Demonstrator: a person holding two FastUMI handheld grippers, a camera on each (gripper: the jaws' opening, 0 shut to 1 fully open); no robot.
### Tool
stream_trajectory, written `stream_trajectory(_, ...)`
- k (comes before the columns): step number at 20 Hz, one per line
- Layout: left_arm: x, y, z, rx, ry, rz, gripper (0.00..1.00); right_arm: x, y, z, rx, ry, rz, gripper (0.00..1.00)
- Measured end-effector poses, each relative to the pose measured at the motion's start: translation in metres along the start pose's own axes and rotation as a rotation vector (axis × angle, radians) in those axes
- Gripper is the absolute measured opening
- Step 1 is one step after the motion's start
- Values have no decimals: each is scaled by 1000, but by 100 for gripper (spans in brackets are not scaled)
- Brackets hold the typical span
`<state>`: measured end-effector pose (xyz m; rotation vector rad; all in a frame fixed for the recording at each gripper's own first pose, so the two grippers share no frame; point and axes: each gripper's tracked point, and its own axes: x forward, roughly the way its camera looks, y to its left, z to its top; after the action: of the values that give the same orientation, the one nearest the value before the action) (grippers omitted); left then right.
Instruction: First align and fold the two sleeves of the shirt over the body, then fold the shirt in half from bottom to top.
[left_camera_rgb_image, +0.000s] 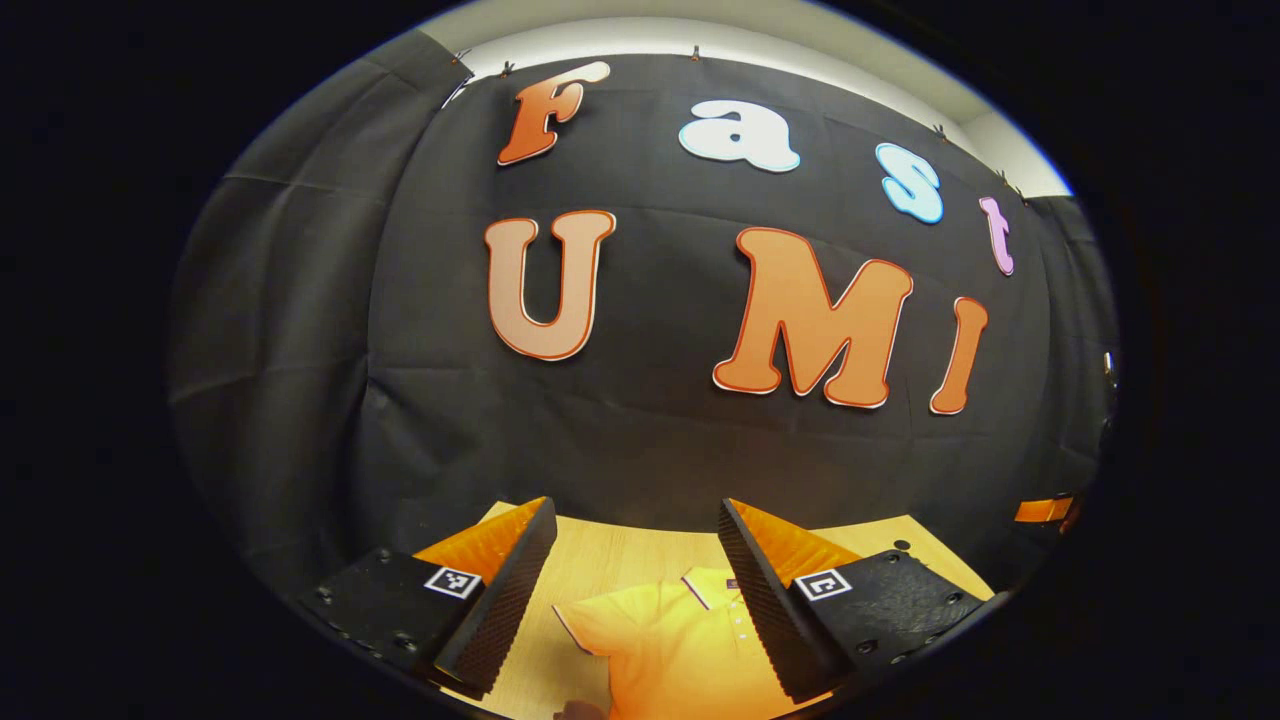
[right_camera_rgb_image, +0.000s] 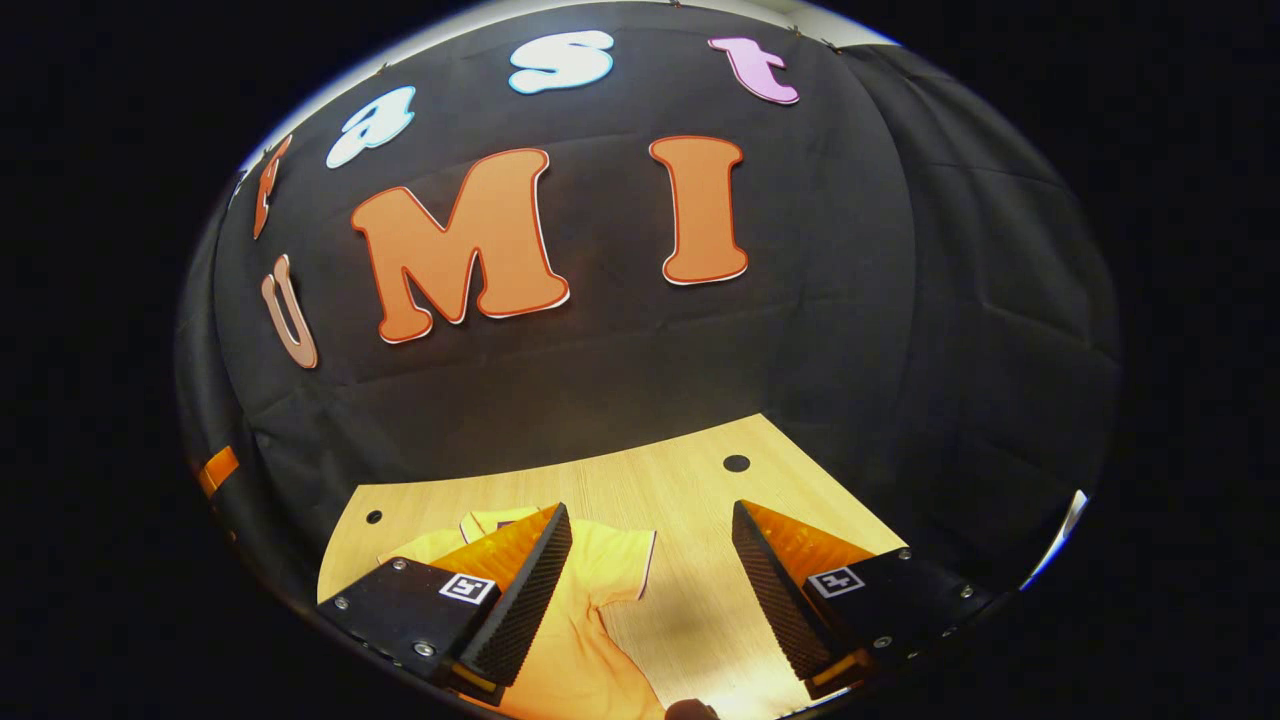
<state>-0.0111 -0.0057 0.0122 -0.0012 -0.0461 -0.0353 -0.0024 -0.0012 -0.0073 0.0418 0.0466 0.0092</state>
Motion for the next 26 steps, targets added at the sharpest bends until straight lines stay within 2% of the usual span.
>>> stream_trajectory(5, 5, 1, -2, 1, 10, 0, 98, 2, -7, -14, 43, 48, 5, 98)
stream_trajectory(9, 11, 4, -10, -12, 32, -3, 98, 17, 19, -14, 104, 128, 90, 98)
stream_trajectory(12, 17, 10, -18, -11, 45, 8, 98, 41, 17, -21, 65, 217, 40, 98)
stream_trajectory(16, 29, 17, -26, -11, 65, 13, 98, 80, 33, -40, 74, 349, 79, 98)
stream_trajectory(18, 36, 20, -29, -11, 79, 12, 98, 110, 39, -57, 77, 417, 80, 98)
stream_trajectory(22, 50, 30, -49, -36, 121, 20, 98, 155, 40, -113, 71, 628, 53, 98)
stream_trajectory(26, 65, 44, -65, -36, 159, 46, 98, 195, 38, -173, 8, 783, 26, 99)
